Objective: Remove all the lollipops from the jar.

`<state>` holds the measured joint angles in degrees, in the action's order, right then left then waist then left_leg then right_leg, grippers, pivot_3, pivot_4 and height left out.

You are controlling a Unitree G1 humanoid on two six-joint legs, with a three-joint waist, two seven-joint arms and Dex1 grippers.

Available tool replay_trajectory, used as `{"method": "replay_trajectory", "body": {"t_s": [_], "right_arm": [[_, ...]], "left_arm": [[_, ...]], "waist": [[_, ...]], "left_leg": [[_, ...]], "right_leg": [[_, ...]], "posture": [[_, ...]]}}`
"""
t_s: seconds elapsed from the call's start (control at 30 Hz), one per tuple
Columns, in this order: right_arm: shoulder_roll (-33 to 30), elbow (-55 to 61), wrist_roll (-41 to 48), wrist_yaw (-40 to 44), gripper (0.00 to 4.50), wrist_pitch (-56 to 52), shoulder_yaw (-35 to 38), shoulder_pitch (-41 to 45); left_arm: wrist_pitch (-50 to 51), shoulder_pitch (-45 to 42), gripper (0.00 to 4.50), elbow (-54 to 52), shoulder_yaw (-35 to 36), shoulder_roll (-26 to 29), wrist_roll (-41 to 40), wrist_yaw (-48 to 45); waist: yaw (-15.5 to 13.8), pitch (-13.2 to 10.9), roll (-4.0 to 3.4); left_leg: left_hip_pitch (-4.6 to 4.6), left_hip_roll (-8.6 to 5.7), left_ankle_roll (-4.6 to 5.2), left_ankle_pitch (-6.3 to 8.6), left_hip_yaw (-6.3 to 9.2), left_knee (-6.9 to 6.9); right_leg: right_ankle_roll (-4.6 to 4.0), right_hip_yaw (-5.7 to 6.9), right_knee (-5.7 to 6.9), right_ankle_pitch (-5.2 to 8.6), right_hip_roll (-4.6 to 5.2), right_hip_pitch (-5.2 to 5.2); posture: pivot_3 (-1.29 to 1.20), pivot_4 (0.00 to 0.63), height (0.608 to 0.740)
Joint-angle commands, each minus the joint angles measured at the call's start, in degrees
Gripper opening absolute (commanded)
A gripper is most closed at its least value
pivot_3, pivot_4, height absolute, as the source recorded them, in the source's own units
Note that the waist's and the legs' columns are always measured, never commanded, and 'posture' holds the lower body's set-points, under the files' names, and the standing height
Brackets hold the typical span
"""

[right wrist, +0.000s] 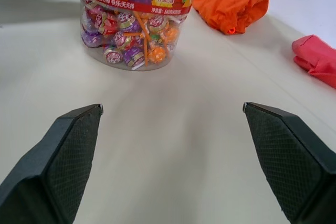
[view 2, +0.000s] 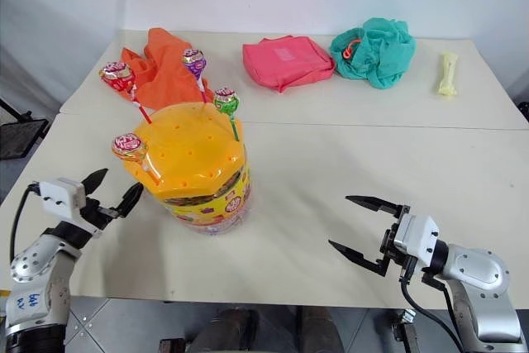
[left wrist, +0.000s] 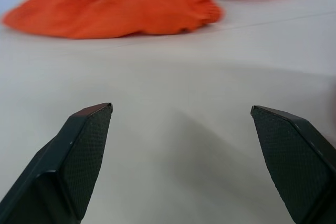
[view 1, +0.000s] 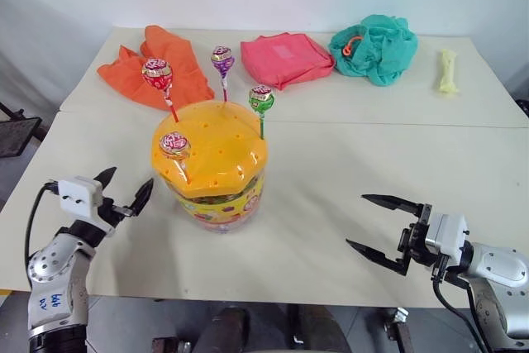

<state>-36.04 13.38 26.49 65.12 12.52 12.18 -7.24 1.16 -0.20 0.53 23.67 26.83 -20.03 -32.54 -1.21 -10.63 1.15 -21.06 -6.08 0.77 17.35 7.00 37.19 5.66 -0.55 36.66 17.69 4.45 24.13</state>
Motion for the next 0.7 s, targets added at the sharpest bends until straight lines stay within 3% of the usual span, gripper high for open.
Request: {"method": "replay_trajectory", "body": {"t_s": [0.03, 0.13, 0.2, 0.3, 0.43, 0.57, 0.7], "right_arm": [[-0.9, 0.9, 2.0, 0.3, 4.5, -0.3, 0.5, 1.1], [-0.7, 2.9, 5.7, -1.5, 4.5, -5.6, 0.2, 3.7], [0.5, 5.8, 12.2, -6.5, 4.5, -12.2, 0.6, 8.1], [0.5, 8.8, 18.2, -10.4, 4.5, -18.0, 2.2, 12.1], [-3.0, 14.7, 25.7, -10.9, 4.5, -22.3, 6.3, 15.8], [-5.3, 16.5, 25.6, -8.1, 4.5, -22.2, 8.1, 15.8], [-6.3, 19.0, 26.9, -8.2, 4.5, -23.5, 9.4, 15.8]], "left_arm": [[-0.6, 1.2, 4.48, -1.2, 2.3, 2.9, -2.4, -3.1], [0.8, 3.6, 4.48, -0.5, 4.2, 6.9, -5.4, -8.9], [6.4, 3.5, 4.48, 0.9, 10.7, 9.3, -15.6, -13.3], [10.3, 5.0, 4.48, 3.5, 15.1, 13.7, -20.3, -19.5], [19.6, 7.5, 4.48, 14.8, 25.0, 22.1, -27.4, -27.9], [21.6, 6.2, 4.48, 21.1, 25.2, 26.1, -27.5, -33.9], [23.6, 1.8, 4.48, 13.9, 20.8, 25.0, -29.1, -36.4]], "waist": [[-0.1, 0.0, 0.0], [0.1, 0.0, 0.0], [0.1, 0.0, -0.04], [0.1, 0.0, -0.05], [-0.1, 0.0, -0.08], [-0.3, 0.0, -0.08], [-0.7, -0.1, -0.09]], "left_leg": [[0.0, 0.01, 0.0, 0.0, 0.01, 0.0], [0.01, 0.01, -0.01, 0.0, 0.01, 0.0], [0.01, 0.03, -0.02, 0.01, 0.01, 0.0], [-0.02, 0.09, -0.02, 0.01, 0.06, 0.01], [-0.12, 0.09, 0.0, 0.05, 0.12, -0.07], [-0.11, 0.08, 0.1, 0.15, 0.08, -0.09], [-0.04, 0.08, 0.19, 0.2, 0.26, -0.01]], "right_leg": [[0.0, 0.01, 0.0, 0.0, 0.0, 0.0], [-0.01, 0.0, 0.03, 0.0, 0.0, 0.0], [-0.02, -0.01, 0.01, 0.0, 0.0, 0.0], [-0.1, 0.02, 0.05, 0.01, -0.01, 0.04], [-0.12, 0.07, -0.09, 0.03, -0.01, 0.09], [-0.12, 0.08, -0.24, 0.03, 0.0, 0.03], [-0.04, 0.2, -0.53, -0.04, 0.04, -0.31]], "posture": [[0.0, 0.15, 0.74], [0.0, 0.15, 0.74], [0.0, 0.15, 0.74], [0.0, 0.15, 0.74], [0.0, 0.15, 0.74], [0.0, 0.15, 0.74], [0.0, 0.15, 0.74]]}}
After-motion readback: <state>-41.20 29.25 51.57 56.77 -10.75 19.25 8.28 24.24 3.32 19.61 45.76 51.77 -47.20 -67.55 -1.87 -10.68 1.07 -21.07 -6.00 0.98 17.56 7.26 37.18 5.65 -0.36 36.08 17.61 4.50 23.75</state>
